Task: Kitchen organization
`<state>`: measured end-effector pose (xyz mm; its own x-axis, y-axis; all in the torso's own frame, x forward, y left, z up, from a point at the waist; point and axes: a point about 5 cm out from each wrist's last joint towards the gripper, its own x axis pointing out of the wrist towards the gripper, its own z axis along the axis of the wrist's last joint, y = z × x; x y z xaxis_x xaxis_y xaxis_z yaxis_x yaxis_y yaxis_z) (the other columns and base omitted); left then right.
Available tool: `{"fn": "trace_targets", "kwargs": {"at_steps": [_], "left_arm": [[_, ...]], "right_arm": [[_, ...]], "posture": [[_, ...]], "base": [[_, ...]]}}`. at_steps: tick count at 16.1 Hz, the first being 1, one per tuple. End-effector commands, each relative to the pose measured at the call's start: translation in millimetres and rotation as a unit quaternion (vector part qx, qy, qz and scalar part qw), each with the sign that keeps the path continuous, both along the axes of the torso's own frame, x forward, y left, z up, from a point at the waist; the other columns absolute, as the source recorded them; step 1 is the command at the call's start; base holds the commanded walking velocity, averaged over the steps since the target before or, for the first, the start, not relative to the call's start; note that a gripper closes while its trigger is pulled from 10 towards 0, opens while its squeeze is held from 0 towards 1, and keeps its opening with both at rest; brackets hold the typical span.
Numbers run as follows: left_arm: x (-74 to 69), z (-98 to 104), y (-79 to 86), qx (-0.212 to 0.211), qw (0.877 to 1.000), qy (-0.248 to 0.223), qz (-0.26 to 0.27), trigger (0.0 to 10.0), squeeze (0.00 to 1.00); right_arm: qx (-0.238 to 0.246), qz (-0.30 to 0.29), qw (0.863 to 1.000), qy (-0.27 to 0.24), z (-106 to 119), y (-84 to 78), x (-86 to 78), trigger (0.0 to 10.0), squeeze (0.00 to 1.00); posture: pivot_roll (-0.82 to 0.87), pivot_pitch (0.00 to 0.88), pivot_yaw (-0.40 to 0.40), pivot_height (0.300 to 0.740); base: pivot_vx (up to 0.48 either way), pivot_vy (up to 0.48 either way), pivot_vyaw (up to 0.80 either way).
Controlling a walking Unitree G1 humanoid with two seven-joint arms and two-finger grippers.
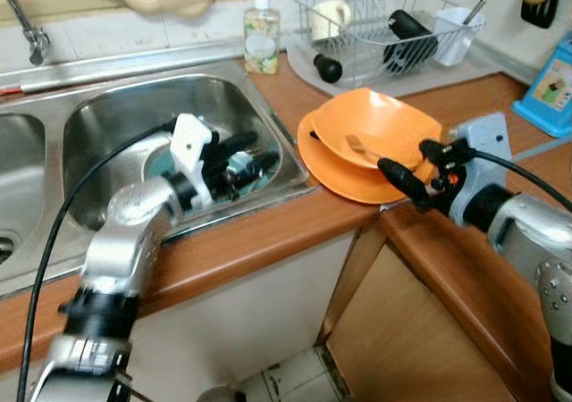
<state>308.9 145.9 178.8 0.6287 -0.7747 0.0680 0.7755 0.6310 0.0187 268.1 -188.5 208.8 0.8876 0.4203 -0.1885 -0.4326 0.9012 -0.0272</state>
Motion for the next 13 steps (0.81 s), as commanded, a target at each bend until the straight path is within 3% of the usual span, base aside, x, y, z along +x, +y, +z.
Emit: {"fn": "trace_targets", "kwargs": {"at_steps": [1, 2, 7, 13], "left_arm": [[-3.9, 9.4, -1.6, -0.016, 1.0, -0.006, -0.017, 10.0, 0.0], [-11.6, 11.1, -3.2, -0.033, 0.999, 0.004, -0.031, 10.0, 0.0], [-31.5, 10.4, -12.9, -0.044, 0.993, 0.049, -0.094, 10.0, 0.0], [-37.2, 11.6, -15.1, -0.039, 0.992, 0.068, -0.102, 10.0, 0.0]], "right_arm": [[0.008, -0.005, 1.0, -0.001, 2.5, -2.5, -3.5, 1.4, 0.0], [0.013, -0.007, 1.0, 0.003, -0.2, -3.4, -6.5, 0.0, 0.0], [0.038, -0.016, 0.999, 0.016, -11.8, -2.3, -6.0, 0.0, 0.0], [0.053, -0.025, 0.998, 0.021, -16.4, -2.8, -2.4, 0.0, 0.0]], "posture": [[-0.16, 0.0, 0.004, 0.74], [-0.16, 0.0, 0.006, 0.74], [-0.16, 0.0, 0.01, 0.74], [-0.15, 0.0, 0.009, 0.74]], "base": [[0.0, 0.0, 0.0], [0.0, 0.0, 0.0], [0.0, 0.0, 0.0], [0.0, 0.0, 0.0]]}}
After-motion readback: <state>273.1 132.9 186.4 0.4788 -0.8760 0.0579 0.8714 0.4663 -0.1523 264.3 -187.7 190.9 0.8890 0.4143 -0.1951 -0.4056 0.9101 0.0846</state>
